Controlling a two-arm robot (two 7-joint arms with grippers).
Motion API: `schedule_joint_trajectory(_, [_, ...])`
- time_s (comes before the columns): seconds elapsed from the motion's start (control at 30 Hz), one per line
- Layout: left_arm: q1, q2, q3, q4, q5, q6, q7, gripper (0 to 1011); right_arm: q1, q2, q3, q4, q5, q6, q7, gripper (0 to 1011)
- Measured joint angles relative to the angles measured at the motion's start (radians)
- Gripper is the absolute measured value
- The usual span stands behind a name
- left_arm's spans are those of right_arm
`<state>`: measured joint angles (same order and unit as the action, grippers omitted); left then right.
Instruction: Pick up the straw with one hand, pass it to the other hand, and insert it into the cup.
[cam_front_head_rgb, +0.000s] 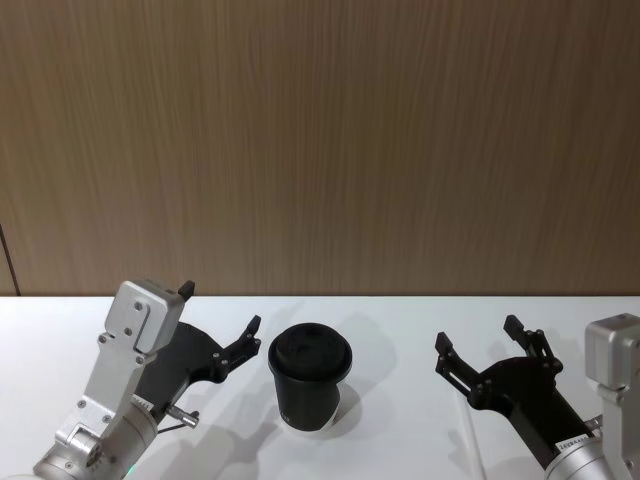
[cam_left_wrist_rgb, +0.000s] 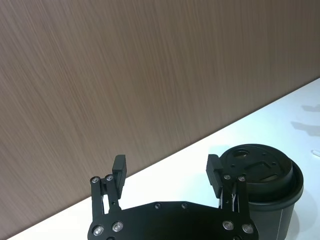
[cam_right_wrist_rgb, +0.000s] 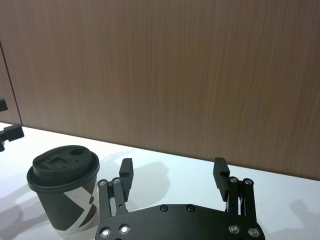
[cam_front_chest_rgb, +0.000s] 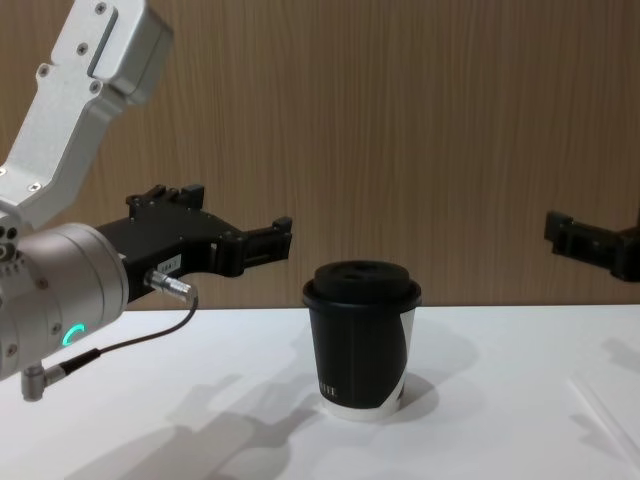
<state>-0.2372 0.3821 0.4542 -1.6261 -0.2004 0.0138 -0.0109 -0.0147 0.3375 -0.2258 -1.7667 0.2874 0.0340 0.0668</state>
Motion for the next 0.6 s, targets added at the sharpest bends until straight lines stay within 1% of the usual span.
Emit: schedule_joint_trajectory(0.6, [0.000, 0.000, 0.000, 0.000, 0.000, 0.000, 0.000, 1003, 0.000, 0.000, 0.000, 0.000, 0.000, 0.000, 0.000, 1001])
